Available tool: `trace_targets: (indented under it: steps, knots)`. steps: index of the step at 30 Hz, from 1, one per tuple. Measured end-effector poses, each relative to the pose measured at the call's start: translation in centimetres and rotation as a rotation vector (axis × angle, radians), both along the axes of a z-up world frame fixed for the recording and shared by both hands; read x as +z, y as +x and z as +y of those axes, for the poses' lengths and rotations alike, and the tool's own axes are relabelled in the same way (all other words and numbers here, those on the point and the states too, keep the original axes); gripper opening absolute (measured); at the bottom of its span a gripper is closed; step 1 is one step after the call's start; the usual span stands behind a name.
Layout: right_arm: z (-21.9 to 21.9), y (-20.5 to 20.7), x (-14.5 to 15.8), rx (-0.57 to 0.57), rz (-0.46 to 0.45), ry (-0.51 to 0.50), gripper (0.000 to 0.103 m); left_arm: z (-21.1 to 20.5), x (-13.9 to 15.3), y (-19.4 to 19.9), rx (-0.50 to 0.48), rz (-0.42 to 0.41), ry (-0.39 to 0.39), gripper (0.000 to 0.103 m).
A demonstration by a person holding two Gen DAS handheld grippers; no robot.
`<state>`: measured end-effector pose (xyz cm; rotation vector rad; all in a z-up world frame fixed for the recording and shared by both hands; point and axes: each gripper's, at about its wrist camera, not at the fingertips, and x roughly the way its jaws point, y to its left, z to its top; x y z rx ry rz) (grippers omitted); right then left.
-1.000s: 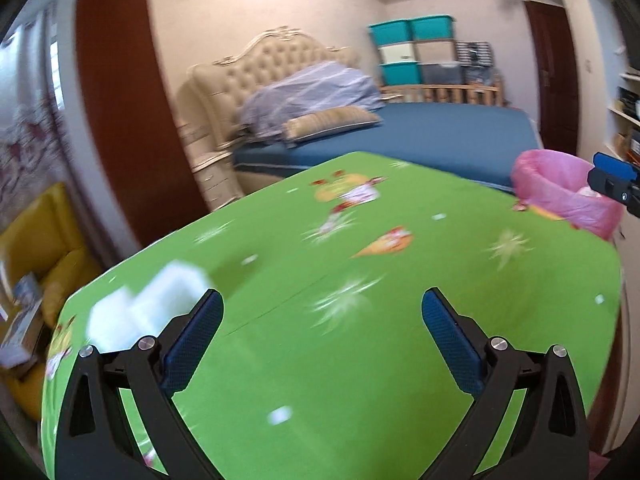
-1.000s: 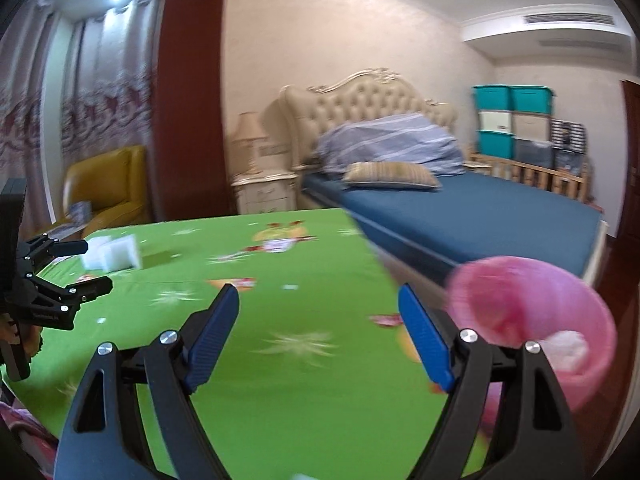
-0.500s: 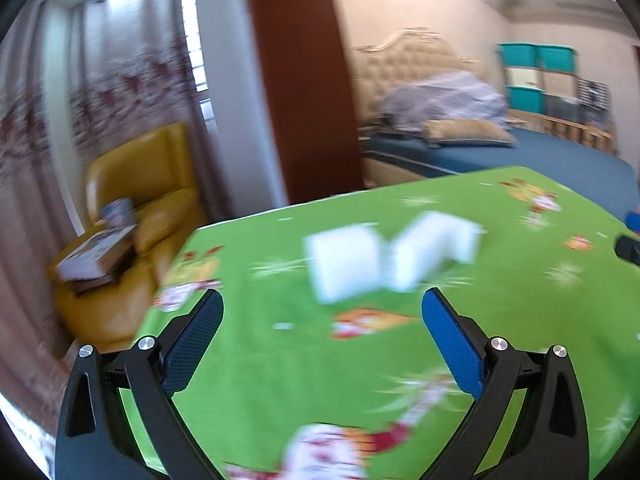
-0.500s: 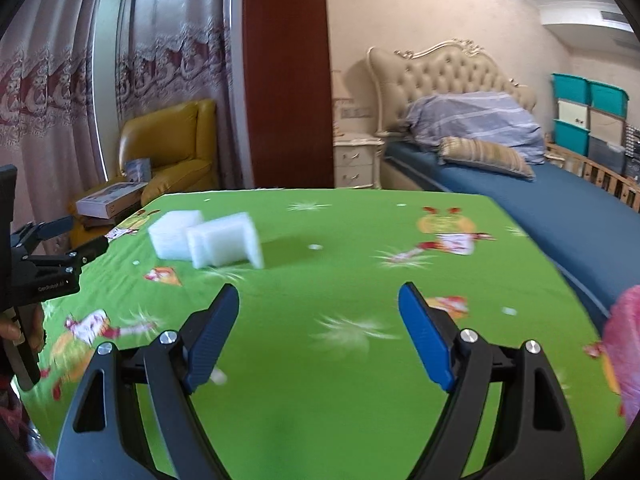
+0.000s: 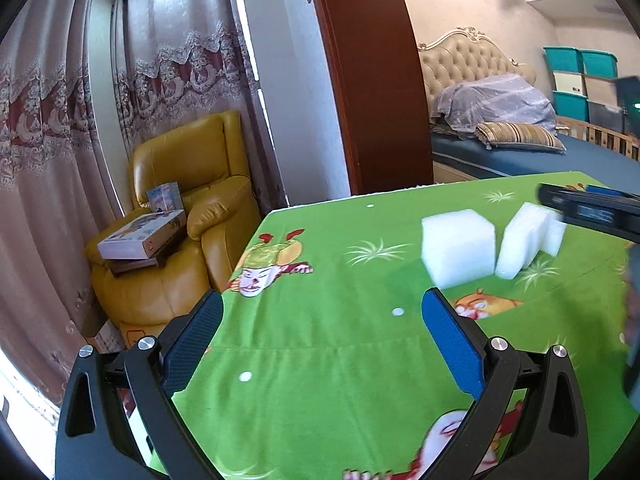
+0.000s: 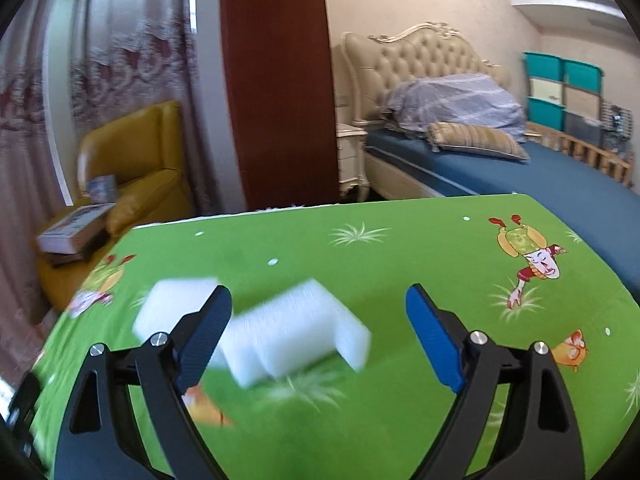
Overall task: Collect trash
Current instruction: 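Return to the table and grasp a white foam block with the right tool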
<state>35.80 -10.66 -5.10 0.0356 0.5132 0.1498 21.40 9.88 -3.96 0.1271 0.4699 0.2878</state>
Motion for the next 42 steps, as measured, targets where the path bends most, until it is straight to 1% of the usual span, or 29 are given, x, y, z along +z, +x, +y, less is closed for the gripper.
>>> trace_targets:
  steps: [4,6,7,9,11,12,15,17,19,21,22,25,27,30,32,33,36,40,42]
  knots:
    - [2.4,2.4,-0.7,-0.069,0.013,-0.036,0.094,1.1,0.2,-0.6,0.010,-0.006,-0.030,0.095]
    - [3.7,3.2,-1.4,-0.090,0.046,-0.085,0.094,1.3,0.4,-0.9,0.002,-0.009,-0.036,0.095]
    - [4.1,3.6,-1.8,-0.085,0.074,-0.110,0.094,1.2,0.4,-0.9,-0.005,-0.007,-0.036,0.095]
    - [4.3,3.7,-2.2,-0.082,0.100,-0.158,0.094,0.8,0.2,-0.9,-0.024,0.005,-0.038,0.095]
    - [3.7,3.2,-2.4,-0.061,0.117,-0.201,0.094,0.5,0.1,-0.5,-0.034,0.013,-0.040,0.095]
    - [3.0,2.5,-2.3,-0.036,0.113,-0.195,0.094,0.2,0.1,-0.2,-0.041,0.018,-0.048,0.095]
    - [-0.2,0.7,-2.3,-0.010,0.105,-0.193,0.094,-0.6,0.2,0.8,-0.068,0.023,-0.065,0.095]
    - [-2.7,-0.2,-2.5,0.006,0.114,-0.171,0.094,-1.7,0.2,1.6,-0.093,0.039,-0.064,0.095]
    - [-5.1,-0.7,-2.9,0.034,0.141,-0.120,0.094,-2.5,0.1,2.2,-0.112,0.048,-0.065,0.095]
    - [-6.6,-1.2,-3.3,0.073,0.164,-0.076,0.094,-3.3,-0.2,2.7,-0.115,0.058,-0.062,0.095]
    - [-7.1,-1.3,-3.3,0.083,0.168,-0.072,0.094,-3.4,-0.4,2.9,-0.113,0.063,-0.064,0.095]
    - [-7.0,-1.5,-3.1,0.086,0.161,-0.106,0.093,-3.7,-0.7,3.4,-0.107,0.082,-0.077,0.095]
    - [-6.8,-1.4,-2.8,0.087,0.158,-0.102,0.093,-3.9,-0.8,3.4,-0.108,0.088,-0.077,0.095]
    - [-6.4,-1.4,-2.9,0.143,0.178,-0.032,0.093,-4.0,-0.8,3.4,-0.115,0.093,-0.077,0.095]
    - [-6.1,-1.3,-3.7,0.171,0.219,-0.021,0.091,-4.1,-0.9,3.3,-0.117,0.095,-0.071,0.095]
    - [-5.9,-1.6,-3.9,0.197,0.225,-0.017,0.090,-4.1,-0.9,3.2,-0.119,0.096,-0.071,0.095]
    - [-5.6,-2.7,-3.3,0.262,0.198,0.006,0.090,-4.1,-1.1,3.0,-0.119,0.098,-0.071,0.095]
    - [-6.0,-3.8,-2.7,0.332,0.192,0.080,0.081,-3.9,-1.2,3.0,-0.116,0.096,-0.085,0.095]
    - [-6.2,-4.3,-2.8,0.395,0.209,0.118,0.080,-3.9,-1.2,2.8,-0.116,0.092,-0.080,0.095]
